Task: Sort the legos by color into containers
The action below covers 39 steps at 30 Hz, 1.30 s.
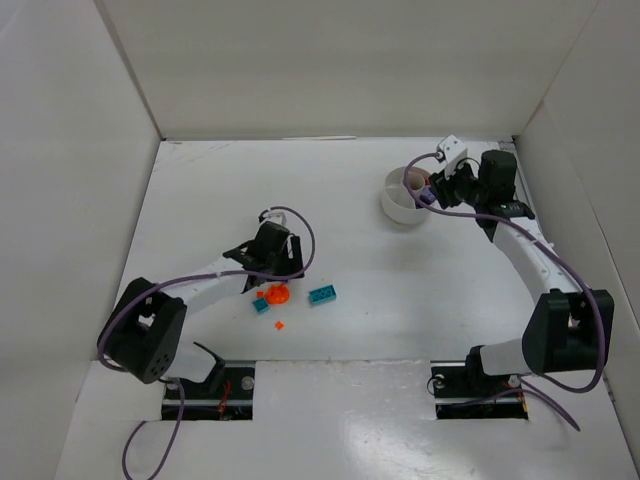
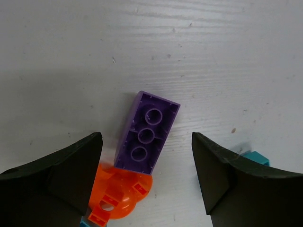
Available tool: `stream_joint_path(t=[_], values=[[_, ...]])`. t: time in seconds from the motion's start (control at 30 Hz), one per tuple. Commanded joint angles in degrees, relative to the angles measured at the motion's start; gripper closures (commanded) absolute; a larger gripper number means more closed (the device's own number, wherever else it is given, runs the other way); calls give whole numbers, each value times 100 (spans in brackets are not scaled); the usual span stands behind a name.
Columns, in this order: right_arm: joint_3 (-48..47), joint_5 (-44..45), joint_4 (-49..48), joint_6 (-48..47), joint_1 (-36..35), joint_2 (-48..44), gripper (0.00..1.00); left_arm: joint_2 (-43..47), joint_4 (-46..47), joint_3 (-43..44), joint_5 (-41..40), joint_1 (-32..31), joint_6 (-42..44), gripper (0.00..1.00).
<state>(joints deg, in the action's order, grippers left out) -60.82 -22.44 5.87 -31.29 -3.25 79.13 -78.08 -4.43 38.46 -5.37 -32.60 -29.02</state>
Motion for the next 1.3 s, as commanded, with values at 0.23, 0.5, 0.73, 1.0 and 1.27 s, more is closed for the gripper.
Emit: stream_joint_path(t=[0.23, 0.5, 0.73, 1.0, 1.27], values=[[123, -270, 37, -26, 175, -161, 46, -480, 12, 57, -192, -281, -8, 55], [175, -323, 370, -26, 228, -372, 46, -480, -234, 468, -588, -782, -8, 90], [553, -1429, 758, 26, 228, -872, 42, -15, 90, 821, -1116, -1636, 650, 93], [808, -3020, 1575, 61, 1, -1400, 35, 521, 1039, 1067, -457, -2706, 2057, 90], [1238, -2934, 961, 1614, -1081, -2041, 31, 593, 1286, 1295, -684, -3357, 2524, 89]])
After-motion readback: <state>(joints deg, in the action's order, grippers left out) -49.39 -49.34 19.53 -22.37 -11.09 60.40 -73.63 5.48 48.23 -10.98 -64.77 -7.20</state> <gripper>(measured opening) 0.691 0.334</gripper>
